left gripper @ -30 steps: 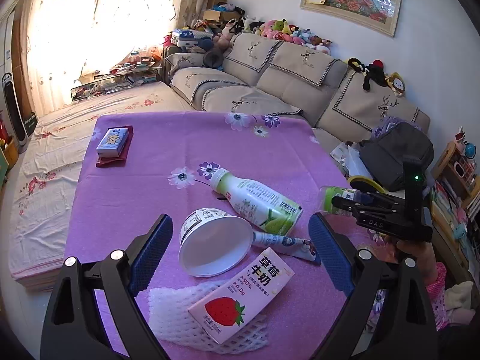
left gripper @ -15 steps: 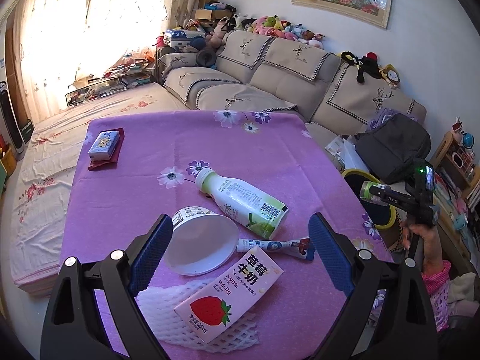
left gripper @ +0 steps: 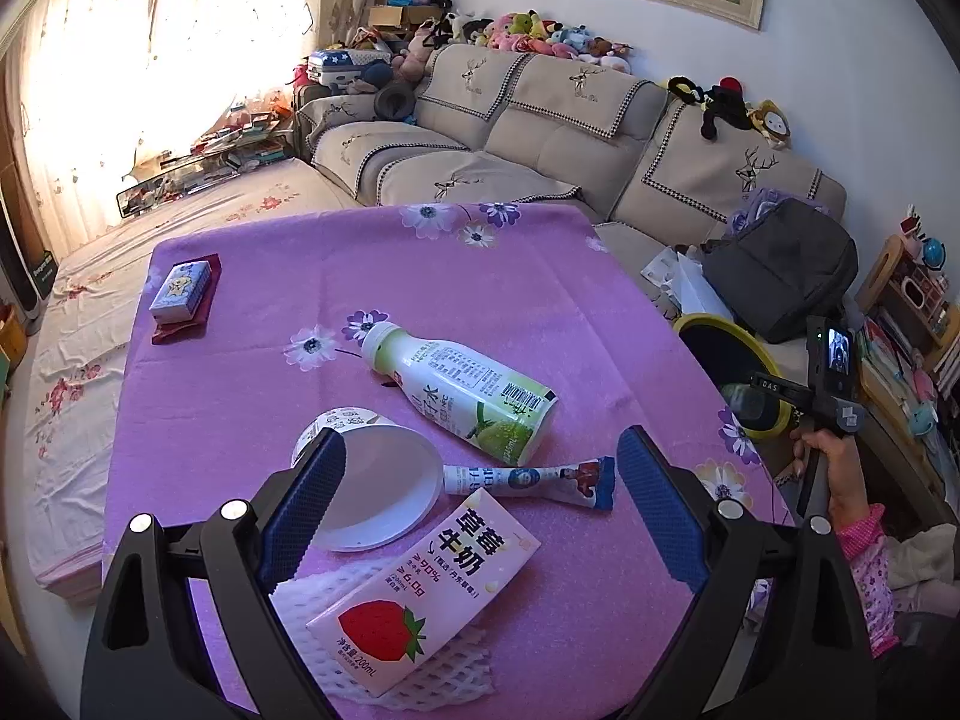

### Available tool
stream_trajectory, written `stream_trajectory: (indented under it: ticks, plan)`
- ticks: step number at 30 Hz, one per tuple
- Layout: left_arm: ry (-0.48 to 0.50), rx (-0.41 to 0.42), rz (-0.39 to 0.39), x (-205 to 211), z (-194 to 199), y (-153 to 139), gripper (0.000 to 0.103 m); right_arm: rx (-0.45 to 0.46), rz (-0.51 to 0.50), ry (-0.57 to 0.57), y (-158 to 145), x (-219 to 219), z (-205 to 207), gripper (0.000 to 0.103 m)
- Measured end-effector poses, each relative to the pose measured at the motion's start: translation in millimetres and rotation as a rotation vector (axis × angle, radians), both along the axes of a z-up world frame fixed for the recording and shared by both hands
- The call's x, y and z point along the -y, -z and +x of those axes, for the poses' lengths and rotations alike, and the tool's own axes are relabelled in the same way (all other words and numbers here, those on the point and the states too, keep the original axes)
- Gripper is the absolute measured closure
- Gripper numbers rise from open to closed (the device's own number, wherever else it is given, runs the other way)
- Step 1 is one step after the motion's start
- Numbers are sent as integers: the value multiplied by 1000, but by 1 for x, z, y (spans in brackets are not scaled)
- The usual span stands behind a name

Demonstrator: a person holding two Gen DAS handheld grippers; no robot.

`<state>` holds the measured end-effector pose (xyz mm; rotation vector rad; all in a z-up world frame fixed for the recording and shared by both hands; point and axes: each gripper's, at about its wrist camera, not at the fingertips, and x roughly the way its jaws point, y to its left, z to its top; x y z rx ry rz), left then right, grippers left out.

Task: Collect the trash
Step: 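Carry the jar over the yellow bin and open the right gripper, then grasp the white-green milk bottle by its base with the left gripper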

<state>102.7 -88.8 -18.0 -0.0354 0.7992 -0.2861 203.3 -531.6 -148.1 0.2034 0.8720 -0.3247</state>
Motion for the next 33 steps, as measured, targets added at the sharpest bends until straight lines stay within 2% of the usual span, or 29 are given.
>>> stream_trajectory:
  ticks: [5,13,21,25,33]
  plan:
    - [13,-26,6,9,5,8,12,36,-16,-2,-13,-7,-10,40]
    - [40,-88,61,50,26,34,10,73,-16,-52,-30,-25,-21,37]
    - [-56,-137,76,63,72,51,10,81,4,-100,-30,-39,-21,35]
    - [-101,-197,86,65,93,67,10,85,22,-116,-28,-43,-20,35]
    - [-152,-240,100,64,118,86,10,89,34,-129,-26,-44,-19,34]
